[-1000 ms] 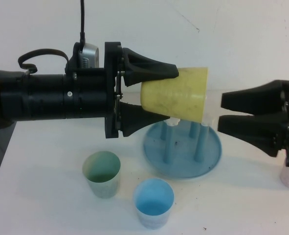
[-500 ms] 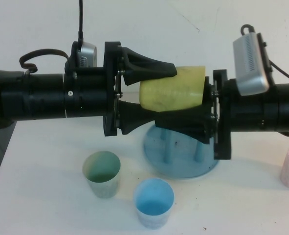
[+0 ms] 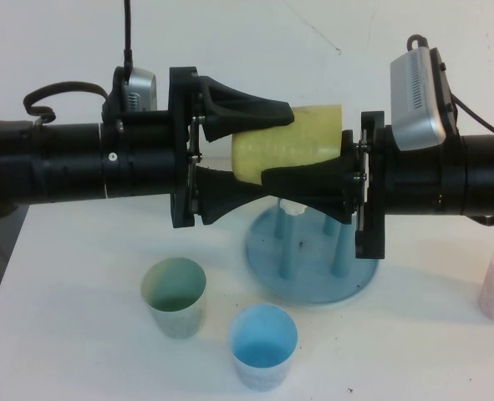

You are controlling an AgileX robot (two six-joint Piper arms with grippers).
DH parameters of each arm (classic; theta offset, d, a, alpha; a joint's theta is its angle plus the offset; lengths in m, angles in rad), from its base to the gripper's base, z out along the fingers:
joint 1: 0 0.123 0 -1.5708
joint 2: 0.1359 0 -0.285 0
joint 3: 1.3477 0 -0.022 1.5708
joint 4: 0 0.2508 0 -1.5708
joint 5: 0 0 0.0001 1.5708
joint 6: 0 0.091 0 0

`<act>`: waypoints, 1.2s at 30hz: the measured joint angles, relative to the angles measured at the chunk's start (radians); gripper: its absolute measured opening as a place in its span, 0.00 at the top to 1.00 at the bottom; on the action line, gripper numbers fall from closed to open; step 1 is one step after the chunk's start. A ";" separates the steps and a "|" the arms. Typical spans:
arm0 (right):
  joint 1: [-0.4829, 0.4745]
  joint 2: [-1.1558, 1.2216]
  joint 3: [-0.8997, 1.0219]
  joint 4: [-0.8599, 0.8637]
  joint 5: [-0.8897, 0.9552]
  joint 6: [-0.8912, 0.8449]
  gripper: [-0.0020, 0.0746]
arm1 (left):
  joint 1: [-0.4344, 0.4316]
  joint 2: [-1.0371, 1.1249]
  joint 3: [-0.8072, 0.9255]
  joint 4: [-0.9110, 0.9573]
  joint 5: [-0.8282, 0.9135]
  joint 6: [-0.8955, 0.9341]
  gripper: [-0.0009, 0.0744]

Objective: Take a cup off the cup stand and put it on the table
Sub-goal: Hand over the cup, then place the cup on the table

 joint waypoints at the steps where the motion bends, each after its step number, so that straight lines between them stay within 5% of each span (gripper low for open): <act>1: 0.000 0.000 0.000 0.000 0.000 0.000 0.91 | 0.000 0.000 0.000 0.000 0.000 0.002 0.21; 18: 0.000 0.000 -0.002 0.002 0.000 -0.006 0.91 | 0.001 0.000 0.001 -0.017 0.016 0.112 0.21; 22: 0.003 0.000 -0.002 -0.002 0.005 0.018 0.91 | 0.002 0.000 0.002 -0.007 0.025 0.157 0.10; 28: -0.034 -0.074 -0.002 -0.142 -0.031 0.113 0.92 | 0.083 0.000 0.002 -0.005 0.077 0.189 0.10; 32: -0.102 -0.168 -0.003 -0.374 -0.073 0.313 0.92 | 0.174 0.000 0.002 0.042 0.082 0.195 0.29; 36: -0.129 -0.245 -0.005 -0.690 -0.063 0.550 0.92 | 0.241 0.000 0.002 0.190 0.080 0.254 0.79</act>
